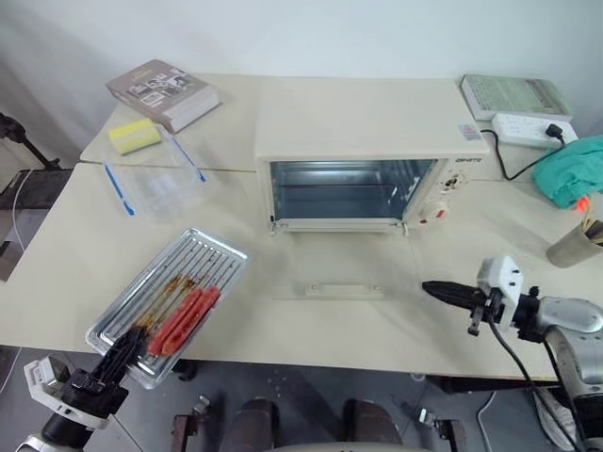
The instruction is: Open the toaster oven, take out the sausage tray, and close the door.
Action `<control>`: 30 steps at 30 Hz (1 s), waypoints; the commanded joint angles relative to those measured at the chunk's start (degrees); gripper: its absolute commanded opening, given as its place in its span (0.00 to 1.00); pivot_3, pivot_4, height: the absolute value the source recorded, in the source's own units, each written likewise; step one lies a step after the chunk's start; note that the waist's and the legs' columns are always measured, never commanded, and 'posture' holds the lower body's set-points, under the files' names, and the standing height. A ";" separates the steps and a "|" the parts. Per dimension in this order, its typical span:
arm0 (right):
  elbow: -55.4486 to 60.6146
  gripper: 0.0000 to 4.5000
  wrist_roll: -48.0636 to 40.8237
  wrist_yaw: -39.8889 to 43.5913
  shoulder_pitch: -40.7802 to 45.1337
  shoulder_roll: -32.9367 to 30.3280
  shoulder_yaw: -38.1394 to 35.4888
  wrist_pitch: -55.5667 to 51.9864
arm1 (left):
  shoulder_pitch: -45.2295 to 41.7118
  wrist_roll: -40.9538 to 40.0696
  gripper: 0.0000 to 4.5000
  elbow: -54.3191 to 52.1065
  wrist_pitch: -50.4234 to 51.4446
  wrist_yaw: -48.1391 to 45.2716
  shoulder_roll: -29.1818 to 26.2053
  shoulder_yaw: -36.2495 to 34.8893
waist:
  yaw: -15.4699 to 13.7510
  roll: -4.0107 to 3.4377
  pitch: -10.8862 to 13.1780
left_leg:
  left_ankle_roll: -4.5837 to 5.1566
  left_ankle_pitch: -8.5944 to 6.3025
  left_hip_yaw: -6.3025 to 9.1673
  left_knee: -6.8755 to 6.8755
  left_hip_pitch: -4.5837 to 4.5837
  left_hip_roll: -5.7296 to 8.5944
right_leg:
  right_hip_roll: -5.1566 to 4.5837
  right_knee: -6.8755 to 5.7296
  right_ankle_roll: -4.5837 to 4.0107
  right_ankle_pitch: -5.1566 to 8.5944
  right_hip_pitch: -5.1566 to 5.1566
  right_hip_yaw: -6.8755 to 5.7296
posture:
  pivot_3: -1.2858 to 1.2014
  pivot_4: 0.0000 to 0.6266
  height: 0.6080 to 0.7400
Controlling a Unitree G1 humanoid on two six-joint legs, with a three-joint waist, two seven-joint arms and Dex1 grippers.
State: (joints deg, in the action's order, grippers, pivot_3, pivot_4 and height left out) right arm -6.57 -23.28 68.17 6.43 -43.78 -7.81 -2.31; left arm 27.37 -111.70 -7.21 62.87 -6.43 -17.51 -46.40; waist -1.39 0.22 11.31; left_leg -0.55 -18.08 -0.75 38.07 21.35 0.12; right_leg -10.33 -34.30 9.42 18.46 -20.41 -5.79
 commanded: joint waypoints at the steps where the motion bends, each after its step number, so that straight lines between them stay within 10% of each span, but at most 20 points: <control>1: 5.20 0.01 -4.21 0.97 1.72 0.72 -0.12 -3.89 | 1.05 -1.30 0.00 -2.76 -1.51 0.47 1.53 -2.34 | 0.00 0.00 0.00 | 0.00 -0.01 0.00 0.00 0.00 -0.01 | 0.01 0.02 0.00 0.00 0.00 -0.01 | 0.52 0.24 1.00; 13: 13.67 0.01 -11.59 -8.18 7.61 2.77 -7.37 -10.05 | -0.68 -1.30 0.00 -0.27 -0.20 -0.28 -1.42 -2.06 | -0.12 0.00 0.00 | 0.05 -0.22 0.02 0.00 0.14 -0.04 | 0.05 0.29 0.00 -0.01 -0.06 -0.02 | 0.52 0.24 1.00; 27: 24.89 0.01 -22.21 -7.95 -0.59 -0.35 -14.20 -20.89 | -12.45 -1.30 0.00 4.56 8.83 -3.63 -19.61 14.82 | -0.73 -0.04 0.02 | 0.09 -0.31 0.00 -0.03 0.24 -0.03 | 0.10 0.17 0.02 -0.02 -0.07 -0.08 | 0.52 0.24 1.00; 30: 28.77 0.21 -21.04 -5.72 -7.96 -1.22 -16.69 -19.03 | -18.17 -1.30 0.00 6.70 10.52 -3.81 -22.22 20.45 | -0.27 -0.03 0.01 | 0.10 -0.31 -0.11 -0.04 0.25 -0.05 | 0.13 0.19 0.03 -0.03 -0.05 -0.13 | 0.52 0.24 1.00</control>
State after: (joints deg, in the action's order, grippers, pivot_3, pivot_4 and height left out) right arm 18.80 -44.04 60.89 0.35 -44.02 -21.69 -22.57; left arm 10.58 -111.68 -0.69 71.97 -8.90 -38.52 -28.26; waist -1.65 0.19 11.32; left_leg -0.45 -18.40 -0.93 37.99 21.58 0.06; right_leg -10.20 -34.11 9.46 18.43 -20.48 -5.91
